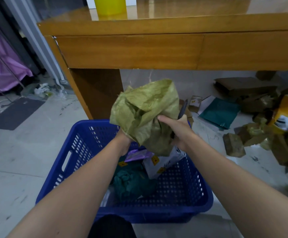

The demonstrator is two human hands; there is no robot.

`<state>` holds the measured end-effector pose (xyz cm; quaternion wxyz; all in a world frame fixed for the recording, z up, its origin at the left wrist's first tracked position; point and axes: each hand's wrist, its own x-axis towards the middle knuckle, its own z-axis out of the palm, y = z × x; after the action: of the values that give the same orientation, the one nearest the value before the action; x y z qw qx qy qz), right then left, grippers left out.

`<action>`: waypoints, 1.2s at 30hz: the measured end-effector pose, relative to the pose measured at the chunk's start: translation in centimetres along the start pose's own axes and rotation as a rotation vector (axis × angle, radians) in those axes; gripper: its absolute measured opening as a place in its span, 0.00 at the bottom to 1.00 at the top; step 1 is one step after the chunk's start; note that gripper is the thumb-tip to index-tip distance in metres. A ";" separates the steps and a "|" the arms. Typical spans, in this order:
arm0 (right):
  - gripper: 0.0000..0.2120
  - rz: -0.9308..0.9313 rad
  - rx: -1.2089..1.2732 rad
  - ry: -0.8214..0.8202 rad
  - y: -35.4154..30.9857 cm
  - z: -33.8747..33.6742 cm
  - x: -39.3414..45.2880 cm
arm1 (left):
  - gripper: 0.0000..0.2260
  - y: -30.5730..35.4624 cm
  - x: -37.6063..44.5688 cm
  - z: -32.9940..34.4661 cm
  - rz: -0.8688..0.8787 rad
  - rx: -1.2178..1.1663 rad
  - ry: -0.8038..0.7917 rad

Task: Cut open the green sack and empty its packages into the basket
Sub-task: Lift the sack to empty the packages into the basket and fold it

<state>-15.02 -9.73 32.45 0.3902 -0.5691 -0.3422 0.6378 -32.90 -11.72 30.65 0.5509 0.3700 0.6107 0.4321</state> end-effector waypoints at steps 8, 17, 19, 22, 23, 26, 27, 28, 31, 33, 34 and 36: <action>0.18 0.022 0.368 -0.073 1.7 0.2 0.3 | 0.36 0.3 -0.4 0.7 -0.081 -0.038 -0.282; 0.09 -0.083 0.386 0.126 0.6 0.7 -0.3 | 0.13 0.7 0.9 0.4 -0.246 -0.246 0.414; 0.08 -0.100 0.367 0.171 0.4 0.5 -0.3 | 0.09 1.2 0.8 0.7 -0.293 -0.413 0.318; 0.06 -0.139 0.360 0.148 0.3 -0.3 0.0 | 0.06 1.7 -0.7 0.5 -0.457 -0.506 0.046; 0.07 -0.150 0.357 0.117 0.4 -0.6 0.1 | 0.10 1.5 -1.1 0.1 -0.524 -0.489 -0.027; 0.10 -0.114 0.300 0.033 0.7 -1.2 0.1 | 0.09 0.9 -1.5 -0.4 -0.455 -0.458 -0.150; 0.11 -0.082 0.264 0.036 0.9 -1.5 0.1 | 0.07 0.9 -1.7 -0.2 -0.383 -0.484 -0.150; 0.12 -0.050 0.223 0.053 1.0 -1.7 0.3 | 0.07 1.0 -1.7 0.0 -0.319 -0.517 -0.151; 0.23 0.091 0.109 0.021 1.4 -1.9 0.2 | 0.12 0.9 -1.5 0.4 -0.202 -0.616 -0.180; 0.26 0.174 0.064 -0.051 1.4 -2.0 -0.2 | 0.17 0.8 -1.2 0.5 -0.181 -0.642 -0.200; 0.22 0.193 0.067 -0.082 1.4 -2.1 -0.4 | 0.18 0.7 -1.1 0.6 -0.189 -0.649 -0.205; 0.16 0.190 0.139 -0.135 1.5 -2.3 -0.5 | 0.18 0.7 -1.3 0.9 -0.220 -0.679 -0.210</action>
<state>-12.85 -10.88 31.05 0.3427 -0.5263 -0.2674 0.7308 -31.83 -12.57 31.80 0.7450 0.1410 0.4088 0.5079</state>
